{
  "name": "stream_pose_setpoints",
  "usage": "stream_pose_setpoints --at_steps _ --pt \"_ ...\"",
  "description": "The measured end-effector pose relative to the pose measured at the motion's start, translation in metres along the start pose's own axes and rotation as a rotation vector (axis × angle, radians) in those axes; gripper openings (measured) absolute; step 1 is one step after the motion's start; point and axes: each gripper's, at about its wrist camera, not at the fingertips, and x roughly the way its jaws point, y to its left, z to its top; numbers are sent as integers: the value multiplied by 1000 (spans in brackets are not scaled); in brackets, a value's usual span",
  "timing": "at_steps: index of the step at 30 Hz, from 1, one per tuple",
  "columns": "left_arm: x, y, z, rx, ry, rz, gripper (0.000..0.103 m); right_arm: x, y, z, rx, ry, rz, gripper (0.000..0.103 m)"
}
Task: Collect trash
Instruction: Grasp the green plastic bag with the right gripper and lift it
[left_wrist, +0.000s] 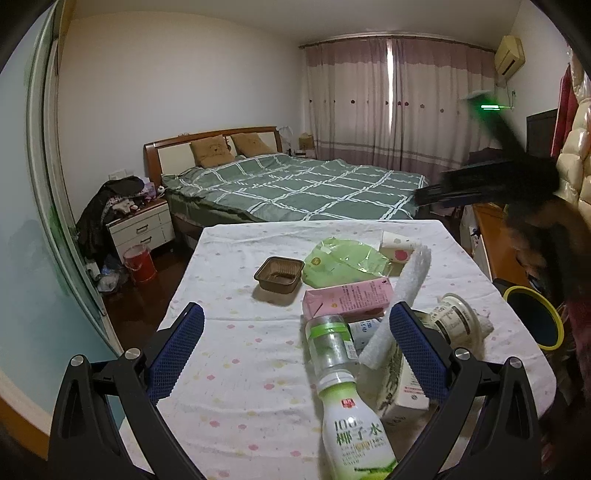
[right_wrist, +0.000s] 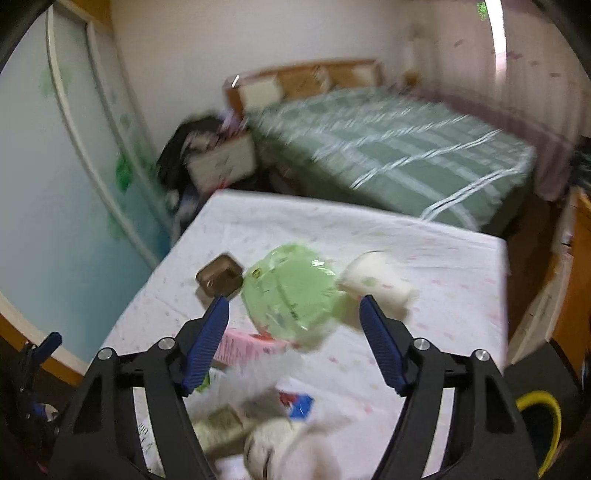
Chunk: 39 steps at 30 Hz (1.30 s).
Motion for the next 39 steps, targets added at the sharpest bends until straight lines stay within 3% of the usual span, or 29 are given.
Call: stream_pose_setpoints --at_steps 2,5,7,10,20,22,24,25,26,27,34,39 --pt "6 1 2 4 1 -4 99 42 5 21 -55 95 42 71" --pt "13 2 2 9 3 -12 99 90 10 38 -123 182 25 87" --pt "16 2 2 13 6 -18 99 119 11 45 -160 227 -14 88" --pt "18 1 2 21 11 -19 99 149 14 44 -168 311 32 93" --pt "20 1 1 28 12 -31 99 204 13 19 -224 490 -43 96" --pt "20 1 1 24 14 -35 99 205 12 14 -220 493 -49 84" --pt "21 2 2 21 17 -36 99 206 8 11 -197 505 -62 42" --pt "21 2 2 21 19 -37 99 203 6 12 -181 496 -62 33" --pt "20 1 2 20 20 -38 99 202 6 13 -178 489 -64 5" --pt "20 1 2 19 19 -40 99 199 6 15 -172 481 -66 1" --pt "19 0 1 20 13 -36 99 153 5 31 -123 351 -53 0" --pt "16 1 1 15 10 -42 99 136 4 41 -119 315 -47 0"
